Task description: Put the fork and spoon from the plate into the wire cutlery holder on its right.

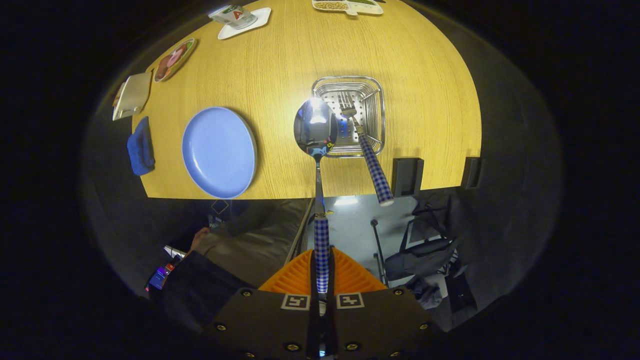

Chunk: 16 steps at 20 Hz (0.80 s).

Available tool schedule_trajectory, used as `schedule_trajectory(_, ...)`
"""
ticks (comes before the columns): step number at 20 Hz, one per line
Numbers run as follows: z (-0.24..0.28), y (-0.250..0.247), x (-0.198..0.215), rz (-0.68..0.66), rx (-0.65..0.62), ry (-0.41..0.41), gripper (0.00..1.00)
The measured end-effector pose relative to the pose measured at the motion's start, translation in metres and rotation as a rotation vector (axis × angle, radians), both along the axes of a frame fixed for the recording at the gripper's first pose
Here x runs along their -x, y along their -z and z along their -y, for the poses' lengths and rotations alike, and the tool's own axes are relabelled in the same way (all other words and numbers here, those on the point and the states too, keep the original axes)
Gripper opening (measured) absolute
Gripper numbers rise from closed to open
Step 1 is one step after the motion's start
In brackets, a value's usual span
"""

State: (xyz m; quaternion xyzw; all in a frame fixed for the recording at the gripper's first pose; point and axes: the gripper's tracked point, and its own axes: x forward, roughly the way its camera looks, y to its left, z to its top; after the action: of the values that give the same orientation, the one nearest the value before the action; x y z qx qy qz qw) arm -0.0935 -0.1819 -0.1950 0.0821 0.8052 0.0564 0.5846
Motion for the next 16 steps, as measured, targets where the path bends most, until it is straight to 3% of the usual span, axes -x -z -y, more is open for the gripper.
schedule_trajectory(16,0.017,0.025,-0.033,-0.148,0.003,0.026,0.05)
